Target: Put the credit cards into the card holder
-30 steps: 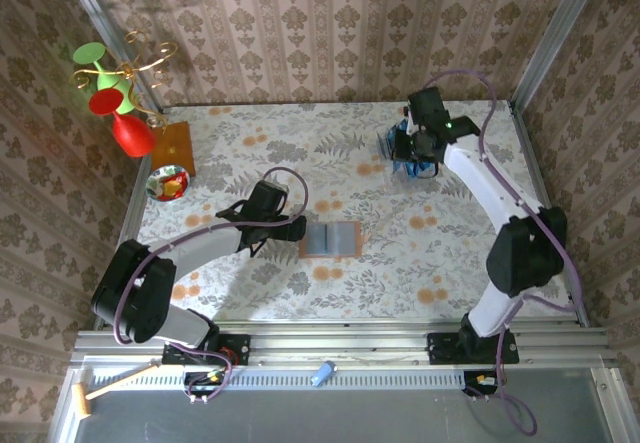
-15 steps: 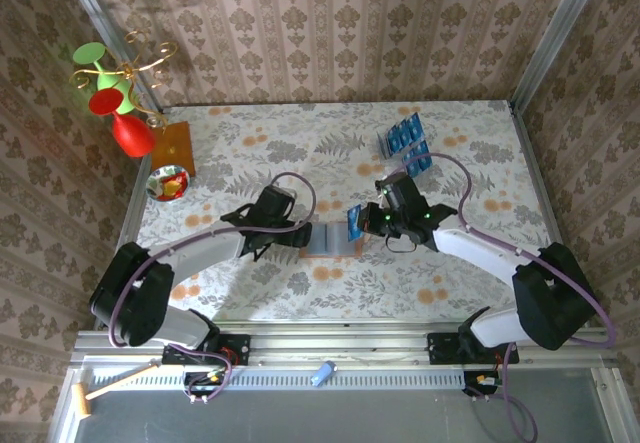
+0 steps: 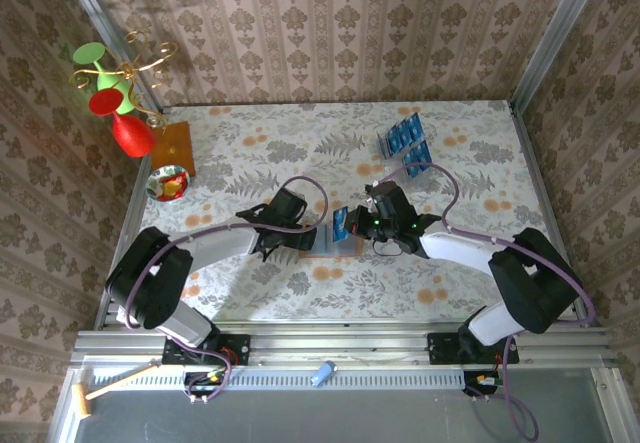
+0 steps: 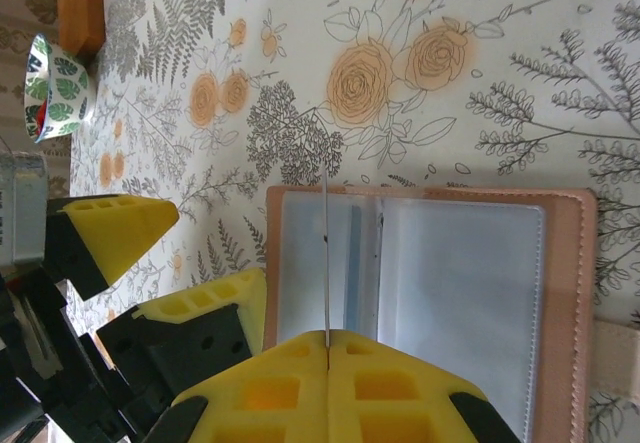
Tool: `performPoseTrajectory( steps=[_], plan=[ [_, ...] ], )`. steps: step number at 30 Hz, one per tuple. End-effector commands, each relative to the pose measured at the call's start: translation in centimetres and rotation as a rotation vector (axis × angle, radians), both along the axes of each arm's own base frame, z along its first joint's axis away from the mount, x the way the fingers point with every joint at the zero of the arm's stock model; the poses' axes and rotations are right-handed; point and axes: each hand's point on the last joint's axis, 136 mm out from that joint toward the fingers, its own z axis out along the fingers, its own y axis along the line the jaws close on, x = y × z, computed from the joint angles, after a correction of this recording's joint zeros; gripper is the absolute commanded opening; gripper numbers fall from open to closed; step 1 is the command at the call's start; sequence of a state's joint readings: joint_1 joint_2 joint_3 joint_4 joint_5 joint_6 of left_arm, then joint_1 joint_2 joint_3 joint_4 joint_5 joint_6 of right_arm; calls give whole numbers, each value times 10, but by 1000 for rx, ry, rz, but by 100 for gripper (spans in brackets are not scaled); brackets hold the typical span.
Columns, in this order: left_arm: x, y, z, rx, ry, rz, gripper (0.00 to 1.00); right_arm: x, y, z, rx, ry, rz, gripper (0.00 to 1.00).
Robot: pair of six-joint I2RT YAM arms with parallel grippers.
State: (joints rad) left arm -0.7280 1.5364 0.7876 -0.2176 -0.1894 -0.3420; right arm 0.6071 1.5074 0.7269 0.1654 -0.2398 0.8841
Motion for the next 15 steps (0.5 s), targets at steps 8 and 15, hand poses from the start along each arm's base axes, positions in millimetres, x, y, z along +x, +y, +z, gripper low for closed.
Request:
performPoseTrajectory(
  steps=[8, 15],
  plan=[
    [4, 0, -1, 37, -31, -13, 100, -3, 11, -14, 27, 22, 28, 0],
    [3, -2, -7, 37, -28, -19, 100, -5, 9, -25, 9, 41, 30, 0]
  ],
)
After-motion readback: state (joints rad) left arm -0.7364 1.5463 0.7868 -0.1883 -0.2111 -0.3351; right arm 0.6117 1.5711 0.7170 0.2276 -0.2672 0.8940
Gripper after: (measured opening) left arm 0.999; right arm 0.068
